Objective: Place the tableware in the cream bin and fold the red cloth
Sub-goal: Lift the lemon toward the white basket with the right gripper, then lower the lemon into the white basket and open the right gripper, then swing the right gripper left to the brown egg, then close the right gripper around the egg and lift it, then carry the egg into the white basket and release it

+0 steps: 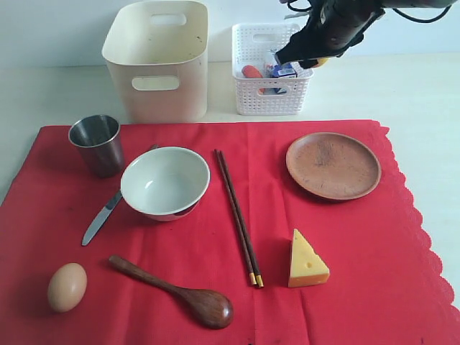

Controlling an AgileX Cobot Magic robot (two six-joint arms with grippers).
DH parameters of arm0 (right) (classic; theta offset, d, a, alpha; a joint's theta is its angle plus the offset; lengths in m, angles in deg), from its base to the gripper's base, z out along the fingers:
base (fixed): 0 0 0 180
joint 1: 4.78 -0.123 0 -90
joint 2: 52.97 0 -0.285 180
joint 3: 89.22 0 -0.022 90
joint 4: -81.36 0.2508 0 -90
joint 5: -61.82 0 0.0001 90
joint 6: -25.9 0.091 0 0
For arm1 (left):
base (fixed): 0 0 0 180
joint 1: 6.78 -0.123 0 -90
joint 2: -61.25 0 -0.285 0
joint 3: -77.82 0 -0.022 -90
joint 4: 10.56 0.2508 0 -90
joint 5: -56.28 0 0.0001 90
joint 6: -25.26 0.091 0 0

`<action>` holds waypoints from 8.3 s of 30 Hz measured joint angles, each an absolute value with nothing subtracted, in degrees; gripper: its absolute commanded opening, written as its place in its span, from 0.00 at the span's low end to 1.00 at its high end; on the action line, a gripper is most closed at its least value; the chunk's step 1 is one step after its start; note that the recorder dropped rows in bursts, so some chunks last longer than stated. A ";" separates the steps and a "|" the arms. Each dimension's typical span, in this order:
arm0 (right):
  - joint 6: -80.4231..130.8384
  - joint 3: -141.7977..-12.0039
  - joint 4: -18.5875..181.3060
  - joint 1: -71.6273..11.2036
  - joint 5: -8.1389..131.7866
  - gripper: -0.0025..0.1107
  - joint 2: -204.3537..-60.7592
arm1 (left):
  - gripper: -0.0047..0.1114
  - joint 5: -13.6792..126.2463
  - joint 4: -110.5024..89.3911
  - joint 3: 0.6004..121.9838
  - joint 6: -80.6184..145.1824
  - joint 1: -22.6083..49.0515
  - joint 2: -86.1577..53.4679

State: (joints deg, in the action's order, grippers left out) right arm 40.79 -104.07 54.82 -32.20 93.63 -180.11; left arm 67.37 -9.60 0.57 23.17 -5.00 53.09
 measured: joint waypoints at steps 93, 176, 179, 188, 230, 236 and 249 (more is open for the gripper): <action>44.34 -105.94 58.93 -30.72 87.14 0.48 -177.62 | 0.07 67.37 -9.60 0.57 23.17 -5.00 53.09; -2.60 -105.60 103.67 -75.06 104.09 0.72 -187.24 | 0.07 67.37 -9.60 0.57 23.17 -5.00 53.09; -1.85 -105.60 103.67 -75.06 104.09 0.72 -187.74 | 0.07 67.37 -9.60 0.57 23.17 -5.00 53.09; -1.74 -105.60 104.52 -75.32 103.83 0.71 -189.34 | 0.07 67.37 -9.60 0.57 23.17 -5.00 53.09; 4.16 -105.60 91.78 -74.96 102.73 0.02 -186.36 | 0.07 67.37 -9.60 0.57 23.17 -5.00 53.09; 4.68 -105.60 91.67 -70.83 102.82 0.02 -180.26 | 0.07 67.37 -9.60 0.57 23.17 -5.00 53.09; 6.16 -105.60 91.67 -55.33 101.77 0.02 -174.04 | 0.07 67.37 -9.60 0.57 23.17 -5.00 53.09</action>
State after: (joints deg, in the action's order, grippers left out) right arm 6.16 -105.60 91.67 -55.33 101.77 -174.04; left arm 67.37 -9.60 0.57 23.17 -5.00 53.09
